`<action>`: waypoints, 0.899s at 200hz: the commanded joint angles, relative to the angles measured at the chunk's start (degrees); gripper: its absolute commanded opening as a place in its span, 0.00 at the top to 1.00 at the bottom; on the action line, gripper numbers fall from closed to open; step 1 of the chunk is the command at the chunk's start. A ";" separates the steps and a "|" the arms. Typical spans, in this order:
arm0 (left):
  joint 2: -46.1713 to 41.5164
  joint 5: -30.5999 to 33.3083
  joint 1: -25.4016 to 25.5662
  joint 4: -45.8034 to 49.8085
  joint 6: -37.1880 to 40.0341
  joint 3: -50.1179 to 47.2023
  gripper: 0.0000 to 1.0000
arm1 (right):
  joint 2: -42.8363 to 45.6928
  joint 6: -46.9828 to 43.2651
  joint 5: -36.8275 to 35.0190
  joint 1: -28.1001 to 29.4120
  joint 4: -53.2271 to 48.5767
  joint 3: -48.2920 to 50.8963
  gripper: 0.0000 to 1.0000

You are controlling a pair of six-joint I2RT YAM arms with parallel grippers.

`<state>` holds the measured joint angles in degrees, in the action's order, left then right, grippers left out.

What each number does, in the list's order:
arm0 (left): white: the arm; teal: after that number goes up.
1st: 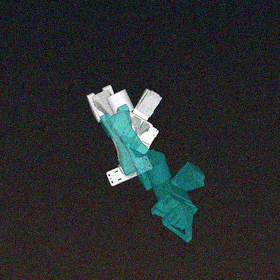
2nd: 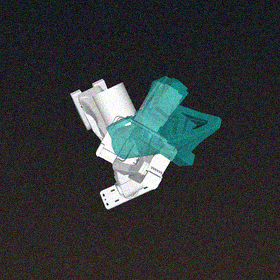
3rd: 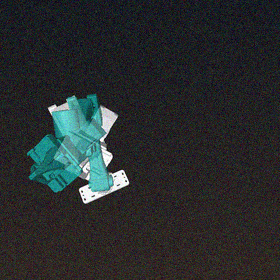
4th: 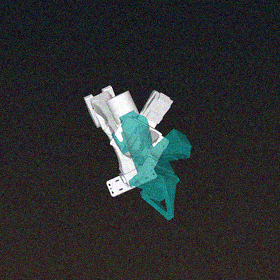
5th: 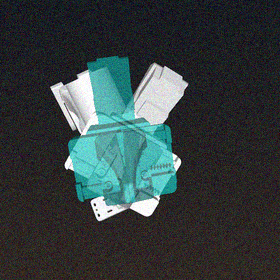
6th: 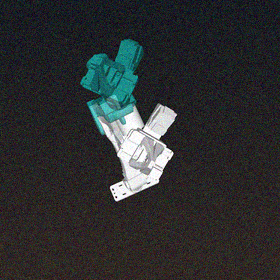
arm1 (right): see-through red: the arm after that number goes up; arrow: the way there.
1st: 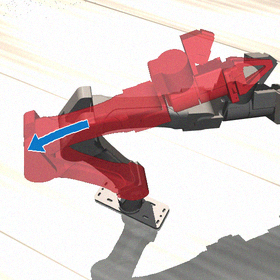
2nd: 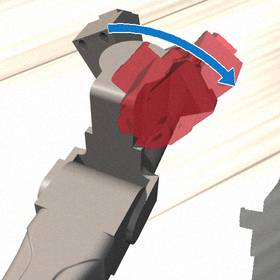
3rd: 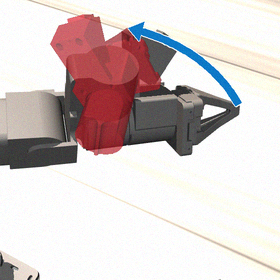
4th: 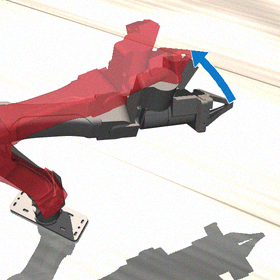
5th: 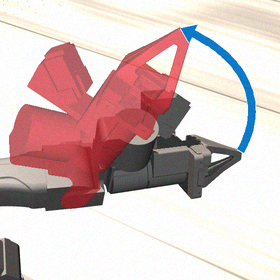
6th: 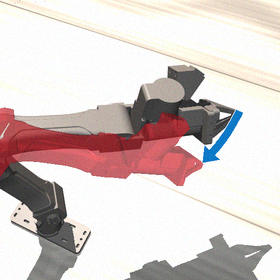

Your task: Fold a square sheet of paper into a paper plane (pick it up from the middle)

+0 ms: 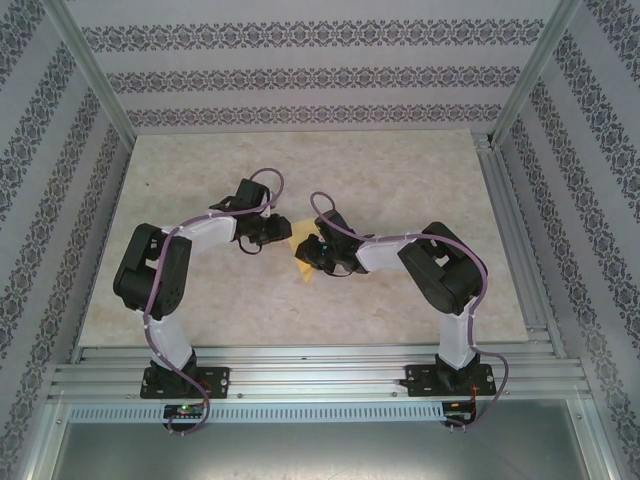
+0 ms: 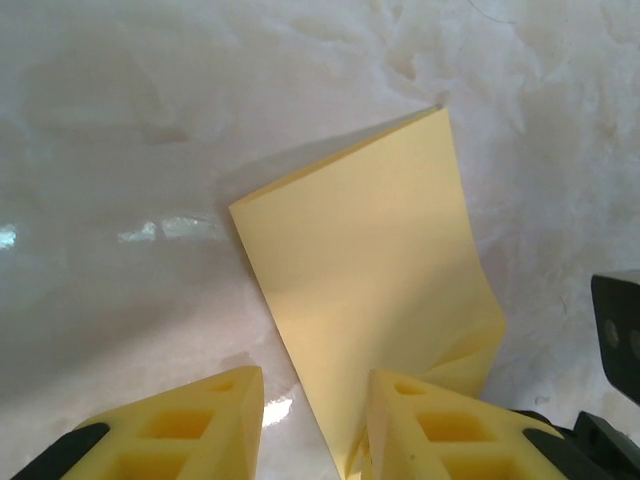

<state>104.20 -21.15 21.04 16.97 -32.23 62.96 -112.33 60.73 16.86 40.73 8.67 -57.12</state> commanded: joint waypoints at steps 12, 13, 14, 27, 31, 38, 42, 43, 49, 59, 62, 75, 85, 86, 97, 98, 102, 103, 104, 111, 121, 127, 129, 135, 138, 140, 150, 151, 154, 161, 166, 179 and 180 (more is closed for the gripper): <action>-2.25 -3.23 -0.12 -0.65 -1.00 -2.18 0.66 | -0.69 0.26 -2.17 -0.18 -1.98 1.93 0.84; -2.25 -3.30 -0.12 -0.68 -1.00 -2.20 0.66 | -0.69 0.27 -2.14 -0.20 -1.98 1.97 0.84; -2.34 -3.43 -0.12 -0.74 -1.00 -2.26 0.66 | -0.69 0.27 -2.16 -0.20 -2.03 1.95 0.84; -2.60 -4.48 -0.09 -0.88 -0.91 -2.65 0.65 | -0.61 0.26 -2.17 -0.13 -2.13 1.98 0.84; -2.70 -4.70 -0.08 -0.90 -0.76 -2.80 0.66 | -0.68 0.27 -2.16 -0.16 -2.17 2.01 0.85; -2.85 -5.18 -0.06 -0.89 -0.58 -3.05 0.66 | -0.69 0.23 -2.29 -0.13 -2.31 1.99 0.86; -2.99 -5.28 -0.08 -0.86 -0.56 -3.16 0.66 | -0.69 0.23 -2.27 -0.16 -2.40 2.00 0.86; -3.01 -5.30 -0.05 -0.87 -0.56 -3.18 0.66 | -0.69 0.25 -2.32 -0.23 -2.37 2.01 0.86; -3.21 -5.47 -0.03 -0.87 -0.38 -3.48 0.66 | -0.69 0.21 -2.36 -0.21 -2.61 1.92 0.87; -3.63 -5.65 0.10 -0.82 -0.15 -3.93 0.67 | -0.69 0.24 -2.41 -0.23 -2.76 1.92 0.89; -3.72 -5.74 0.08 -0.77 -0.12 -4.04 0.67 | -0.74 0.22 -2.44 -0.28 -2.78 1.93 0.90; -4.08 -5.96 0.33 -0.71 0.06 -4.62 0.67 | -0.78 0.17 -2.36 -0.21 -3.04 1.79 0.91; -4.24 -6.06 0.57 -0.71 0.22 -5.10 0.67 | -0.74 0.20 -2.45 -0.26 -3.13 1.86 0.91; -4.26 -6.03 0.62 -0.67 0.23 -5.16 0.67 | -0.76 0.19 -2.45 -0.24 -3.09 1.85 0.91; -4.27 -6.10 0.82 -0.67 0.32 -5.58 0.67 | -0.78 0.41 -2.45 -0.30 -3.13 2.01 0.91; -4.27 -6.14 0.88 -0.69 0.32 -5.62 0.67 | -0.78 0.38 -2.45 -0.30 -3.13 1.97 0.91; -4.27 -6.18 1.00 -0.67 0.32 -5.73 0.67 | -0.78 0.44 -2.45 -0.39 -3.06 2.01 0.92; -4.32 -6.19 1.01 -0.69 0.32 -5.74 0.67 | -0.78 0.44 -2.45 -0.39 -3.06 2.01 0.92; -4.29 -6.23 1.06 -0.70 0.37 -5.78 0.68 | -0.78 0.46 -2.45 -0.39 -3.05 2.06 0.92; -4.27 -6.43 1.25 -0.72 0.39 -5.94 0.68 | -0.78 0.57 -2.45 -0.51 -3.09 2.17 0.94; -4.18 -6.61 1.59 -0.95 0.52 -6.14 0.69 | -0.80 0.61 -2.45 -0.49 -3.17 2.18 0.96; -4.18 -6.76 1.78 -1.05 0.50 -6.14 0.69 | -0.87 0.62 -2.45 -0.56 -3.22 2.19 0.98; -4.21 -6.73 1.83 -1.06 0.50 -6.15 0.70 | -0.85 0.57 -2.45 -0.56 -3.26 2.26 0.99; -4.06 -6.87 2.18 -1.15 0.42 -6.14 0.70 | -0.87 0.60 -2.38 -0.56 -3.31 2.25 1.00; -4.01 -6.89 2.29 -1.20 0.46 -6.13 0.71 | -0.87 0.63 -2.43 -0.65 -3.35 2.28 1.00; -3.97 -6.98 2.35 -1.21 0.42 -6.13 0.71 | -0.87 0.75 -2.38 -0.65 -3.38 2.21 1.00; -3.64 -7.43 2.80 -1.42 0.19 -6.05 0.73 | -0.96 0.84 -2.28 -0.78 -3.48 2.28 1.00; -3.60 -7.47 2.79 -1.51 0.17 -5.98 0.73 | -0.96 0.84 -2.28 -0.78 -3.48 2.28 1.00; -3.53 -7.55 2.91 -1.60 0.11 -5.99 0.74 | -0.96 0.88 -2.28 -0.81 -3.47 2.19 1.00; -3.23 -7.79 3.22 -1.72 0.00 -5.86 0.77 | -1.05 0.88 -2.19 -0.74 -3.51 2.17 1.00; -2.95 -7.93 3.37 -1.77 -0.09 -5.75 0.79 | -1.05 0.92 -2.18 -0.80 -3.58 2.19 1.00; -2.37 -8.22 3.85 -2.09 -0.38 -5.52 0.84 | -1.04 1.03 -2.10 -0.82 -3.57 2.19 1.00; -2.35 -8.21 3.89 -2.10 -0.42 -5.55 0.85 | -1.05 1.05 -2.10 -0.82 -3.57 2.15 1.00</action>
<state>101.10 -27.68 23.79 16.71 -32.42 57.36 -112.29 61.60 16.32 40.47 8.62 -56.62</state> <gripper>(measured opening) 0.185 0.043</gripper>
